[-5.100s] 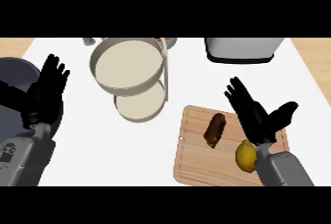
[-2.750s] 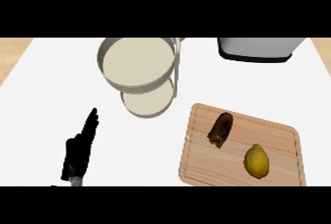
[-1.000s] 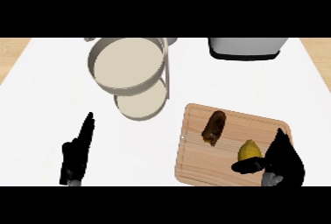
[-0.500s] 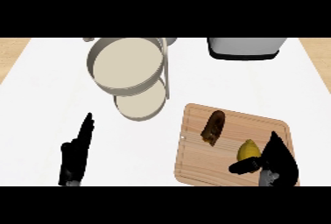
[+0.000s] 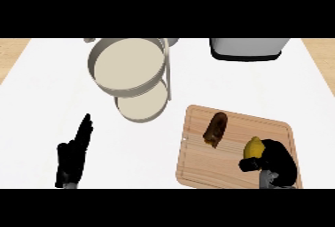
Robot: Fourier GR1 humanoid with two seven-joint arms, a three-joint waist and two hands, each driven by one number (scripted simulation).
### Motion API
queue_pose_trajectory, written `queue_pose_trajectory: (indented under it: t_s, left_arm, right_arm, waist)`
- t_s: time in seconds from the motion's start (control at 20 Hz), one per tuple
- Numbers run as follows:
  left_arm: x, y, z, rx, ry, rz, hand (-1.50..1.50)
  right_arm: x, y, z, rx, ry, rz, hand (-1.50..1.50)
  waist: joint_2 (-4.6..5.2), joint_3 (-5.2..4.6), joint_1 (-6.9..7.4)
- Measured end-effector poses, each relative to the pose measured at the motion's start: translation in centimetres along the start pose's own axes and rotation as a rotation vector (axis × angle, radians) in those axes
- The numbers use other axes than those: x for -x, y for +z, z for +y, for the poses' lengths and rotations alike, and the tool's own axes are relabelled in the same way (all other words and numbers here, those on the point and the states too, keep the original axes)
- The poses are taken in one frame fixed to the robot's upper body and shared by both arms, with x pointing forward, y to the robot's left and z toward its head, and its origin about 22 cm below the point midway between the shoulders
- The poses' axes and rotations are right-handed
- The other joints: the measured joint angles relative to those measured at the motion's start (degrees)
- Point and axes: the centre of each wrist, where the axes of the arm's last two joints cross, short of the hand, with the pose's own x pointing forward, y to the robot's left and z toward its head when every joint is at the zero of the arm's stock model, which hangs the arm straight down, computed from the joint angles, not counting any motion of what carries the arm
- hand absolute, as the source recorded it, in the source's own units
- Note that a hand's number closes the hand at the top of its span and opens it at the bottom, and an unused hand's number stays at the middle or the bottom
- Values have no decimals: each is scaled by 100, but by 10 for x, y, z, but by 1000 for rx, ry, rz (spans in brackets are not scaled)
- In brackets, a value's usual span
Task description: Pick the lemon from the cutting board and place it in the tiered basket
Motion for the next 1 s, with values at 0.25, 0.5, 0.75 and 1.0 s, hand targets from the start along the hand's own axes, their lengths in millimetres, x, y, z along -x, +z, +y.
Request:
queue_pose_trajectory:
  t_s: [0.25, 0.5, 0.75, 1.0]
  left_arm:
    - [4, 0, 1, -1, 0, -14, 0]
    - [2, -3, -2, 3, -2, -12, 0]
    - [0, -3, 0, 5, -3, 0, 0]
    - [0, -4, -2, 15, -3, -5, 0]
  right_arm:
    - [-1, -3, 8, 27, 23, -41, 150]
    - [-10, -8, 12, 114, 85, -70, 150]
    - [-20, 21, 31, 146, 183, -265, 150]
    - [-37, 81, 54, 99, 287, -604, 150]
  waist:
    - [-25, -15, -12]
    - [-33, -22, -16]
    - [-25, -22, 2]
    - [-6, 1, 75]
